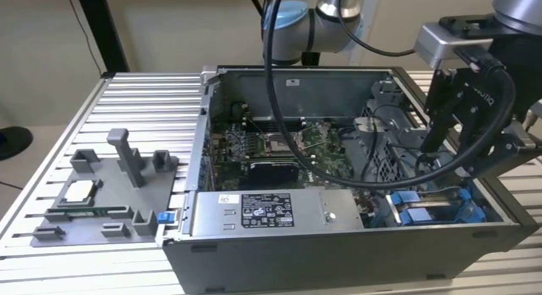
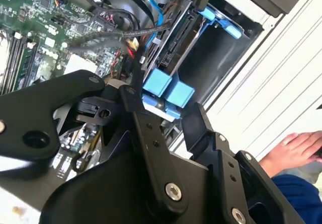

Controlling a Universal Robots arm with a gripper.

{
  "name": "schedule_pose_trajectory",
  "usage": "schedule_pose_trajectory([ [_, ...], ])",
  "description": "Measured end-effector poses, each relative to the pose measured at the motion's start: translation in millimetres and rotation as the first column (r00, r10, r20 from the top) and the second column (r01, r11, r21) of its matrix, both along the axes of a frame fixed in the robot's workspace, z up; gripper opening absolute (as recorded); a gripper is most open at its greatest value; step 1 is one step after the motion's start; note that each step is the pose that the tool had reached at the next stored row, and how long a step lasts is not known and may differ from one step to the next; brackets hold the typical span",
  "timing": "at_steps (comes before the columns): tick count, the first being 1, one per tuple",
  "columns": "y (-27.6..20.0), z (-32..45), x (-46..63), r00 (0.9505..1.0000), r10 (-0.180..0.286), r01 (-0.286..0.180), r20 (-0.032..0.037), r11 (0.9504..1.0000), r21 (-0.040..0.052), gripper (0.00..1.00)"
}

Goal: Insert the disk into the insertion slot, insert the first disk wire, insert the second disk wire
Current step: 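Insert the first disk wire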

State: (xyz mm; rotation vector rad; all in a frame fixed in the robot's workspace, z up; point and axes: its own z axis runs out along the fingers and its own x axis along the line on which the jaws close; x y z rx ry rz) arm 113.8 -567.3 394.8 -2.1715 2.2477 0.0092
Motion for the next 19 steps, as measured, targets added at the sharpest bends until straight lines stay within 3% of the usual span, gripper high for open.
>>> schedule_pose_trajectory([
  [6, 0.0, 1.7, 1.6, 1.0, 0.0, 0.0, -0.0011, 1.0, 0.0003, 1.0],
  [13, 0.1, -1.9, 17.3, 1.0, 0.0, 0.0, -0.0031, 0.9999, 0.0135, 1.0],
  [16, 0.3, -2.1, 17.4, 0.9999, 0.002, -0.001, -0.013, 0.9992, 0.0389, 1.0],
  [19, 0.3, -2.1, 17.3, 0.9997, 0.006, -0.004, -0.0221, 0.9966, 0.0828, 1.0],
])
